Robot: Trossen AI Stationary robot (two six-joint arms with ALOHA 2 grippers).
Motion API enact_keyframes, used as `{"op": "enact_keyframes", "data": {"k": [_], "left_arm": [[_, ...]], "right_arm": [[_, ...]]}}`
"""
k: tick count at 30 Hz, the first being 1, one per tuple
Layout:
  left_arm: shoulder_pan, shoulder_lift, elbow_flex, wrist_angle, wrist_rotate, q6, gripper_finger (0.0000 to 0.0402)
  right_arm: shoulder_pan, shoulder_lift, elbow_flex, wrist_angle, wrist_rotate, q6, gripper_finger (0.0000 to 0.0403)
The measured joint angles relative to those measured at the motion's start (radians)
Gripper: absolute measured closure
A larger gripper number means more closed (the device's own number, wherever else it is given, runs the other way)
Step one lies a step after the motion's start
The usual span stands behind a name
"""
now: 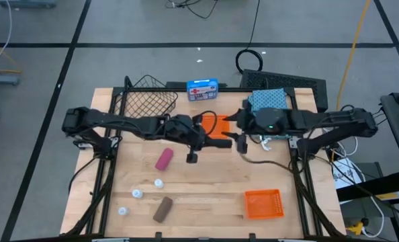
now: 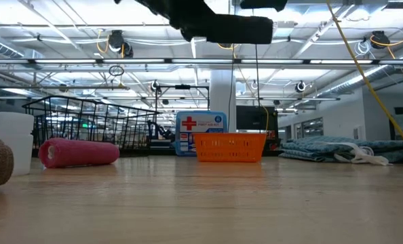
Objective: Pick & place medical supplies in basket/bin
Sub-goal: Put the black bandage into the bottom orange bin
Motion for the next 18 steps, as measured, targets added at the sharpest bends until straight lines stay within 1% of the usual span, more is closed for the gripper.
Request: {"op": "enact_keyframes", "data": {"k": [5, 6, 9, 12, 15, 18], "left_arm": [[0.0, 0.057, 0.0, 0.041, 0.013, -0.009, 0.0335], [0.001, 0.064, 0.0, 0.043, 0.019, -0.01, 0.0338], [0.007, 0.077, 0.002, 0.07, 0.028, -0.02, 0.034], [0.013, 0.082, 0.0, 0.058, 0.028, -0.039, 0.0331], [0.012, 0.08, 0.0, 0.062, 0.029, -0.041, 0.0328], [0.012, 0.08, -0.002, 0.054, 0.029, -0.041, 0.0334]], "right_arm": [[-0.007, 0.192, 0.287, -0.394, -0.005, 0.043, 0.0146], [-0.008, 0.236, 0.332, -0.463, -0.025, 0.051, 0.0143], [-0.01, 0.349, 0.43, -0.583, -0.141, 0.079, 0.0138], [-0.01, 0.426, 0.469, -0.626, -0.235, 0.085, 0.0139], [-0.009, 0.479, 0.469, -0.651, -0.265, 0.079, 0.0143], [-0.009, 0.5, 0.468, -0.683, -0.263, 0.079, 0.0147]]}}
